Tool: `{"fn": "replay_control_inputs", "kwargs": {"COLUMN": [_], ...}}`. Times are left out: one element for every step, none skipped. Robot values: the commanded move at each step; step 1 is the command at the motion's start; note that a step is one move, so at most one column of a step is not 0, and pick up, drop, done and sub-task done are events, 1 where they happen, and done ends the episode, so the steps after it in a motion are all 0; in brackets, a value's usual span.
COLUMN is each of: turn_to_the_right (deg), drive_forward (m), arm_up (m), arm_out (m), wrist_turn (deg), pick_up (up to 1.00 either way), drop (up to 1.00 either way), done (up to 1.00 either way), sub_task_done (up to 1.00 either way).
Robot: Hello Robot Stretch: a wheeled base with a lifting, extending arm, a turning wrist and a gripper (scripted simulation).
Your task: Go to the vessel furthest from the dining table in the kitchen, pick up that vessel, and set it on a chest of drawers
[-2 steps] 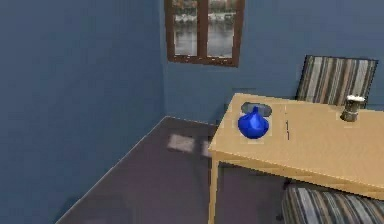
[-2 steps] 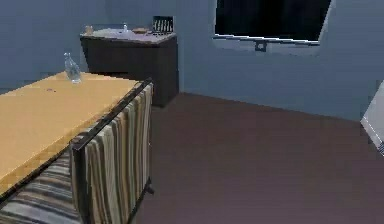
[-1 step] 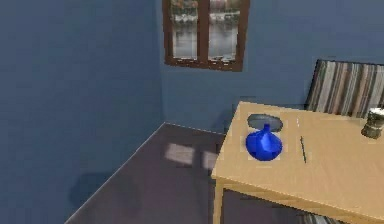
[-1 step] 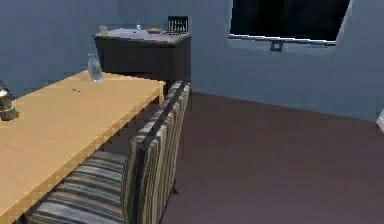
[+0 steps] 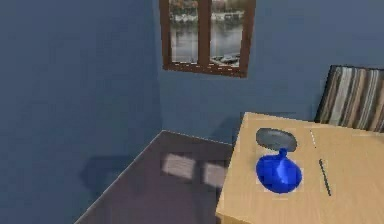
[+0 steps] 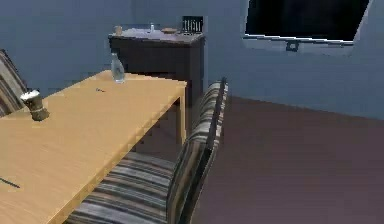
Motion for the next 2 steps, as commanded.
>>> {"fn": "replay_control_inputs", "kwargs": {"turn_to_the_right": [-45.0, -45.0], "drive_forward": [0.00, 0.00], "arm_up": [0.00, 0.00], "arm_out": [0.00, 0.00], "wrist_turn": [0.0, 0.0], "pick_up": [0.00, 0.00], "drop": [0.00, 0.00], "done": [0.00, 0.00], "sub_task_done": [0.00, 0.00]}}
